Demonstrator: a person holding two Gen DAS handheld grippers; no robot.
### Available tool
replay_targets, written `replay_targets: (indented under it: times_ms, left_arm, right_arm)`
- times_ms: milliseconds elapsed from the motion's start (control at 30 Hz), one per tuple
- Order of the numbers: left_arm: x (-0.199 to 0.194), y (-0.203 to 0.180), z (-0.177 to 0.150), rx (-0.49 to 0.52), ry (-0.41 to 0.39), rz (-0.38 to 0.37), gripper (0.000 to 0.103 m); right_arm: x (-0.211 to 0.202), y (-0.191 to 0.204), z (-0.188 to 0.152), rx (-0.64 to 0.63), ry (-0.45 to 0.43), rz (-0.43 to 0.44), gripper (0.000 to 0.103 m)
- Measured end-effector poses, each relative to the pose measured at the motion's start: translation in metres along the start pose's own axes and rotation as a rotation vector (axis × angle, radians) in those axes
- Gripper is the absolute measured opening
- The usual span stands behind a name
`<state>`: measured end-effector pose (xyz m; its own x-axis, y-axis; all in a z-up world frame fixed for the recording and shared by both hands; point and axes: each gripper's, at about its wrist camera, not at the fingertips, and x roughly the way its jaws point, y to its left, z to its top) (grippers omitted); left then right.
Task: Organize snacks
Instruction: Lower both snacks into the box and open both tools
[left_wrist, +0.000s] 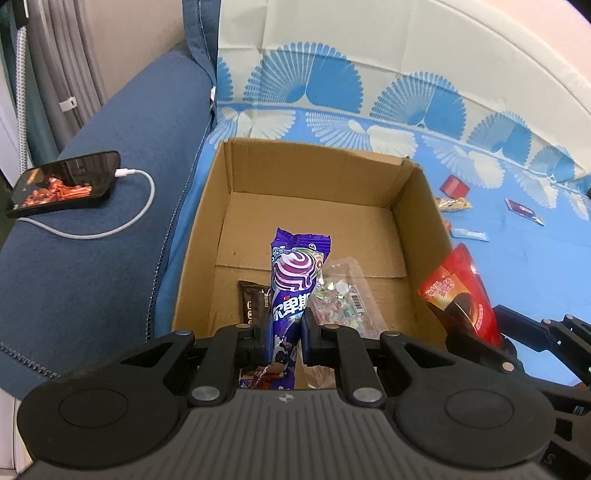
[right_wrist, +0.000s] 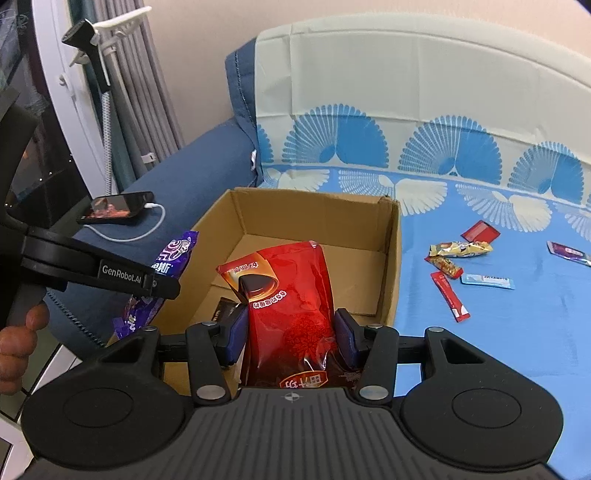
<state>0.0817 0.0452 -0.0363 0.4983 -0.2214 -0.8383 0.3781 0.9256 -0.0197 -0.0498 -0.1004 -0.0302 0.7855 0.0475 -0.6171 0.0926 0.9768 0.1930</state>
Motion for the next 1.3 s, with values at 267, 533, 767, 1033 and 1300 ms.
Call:
replay_targets:
  times_ms: [267, 533, 767, 1033, 1300]
  left_arm:
    - [0.036, 0.002, 0.011, -0.002, 0.036, 0.012, 0.016]
    - [0.065, 0.004, 0.017, 0.012, 0.063, 0.037, 0.016]
    - [0.079, 0.005, 0.02, 0.03, 0.074, 0.057, 0.016]
    - [0.054, 0.004, 0.02, 0.068, -0.029, 0.107, 0.103]
    - [0.017, 0.003, -0.026, 0.061, 0.048, 0.076, 0.103]
  right_arm:
    - [0.037, -0.012, 0.006, 0.016, 0.037, -0.006, 0.052]
    - [0.065, -0.02, 0.009, 0.025, 0.065, -0.01, 0.053]
    - [0.078, -0.022, 0.013, 0.02, 0.067, -0.016, 0.053]
    - [0.082, -0.03, 0.026, 0.042, 0.052, -0.06, 0.086]
    - [0.035, -0.012, 0.002, 0.036, 0.141, -0.029, 0.09]
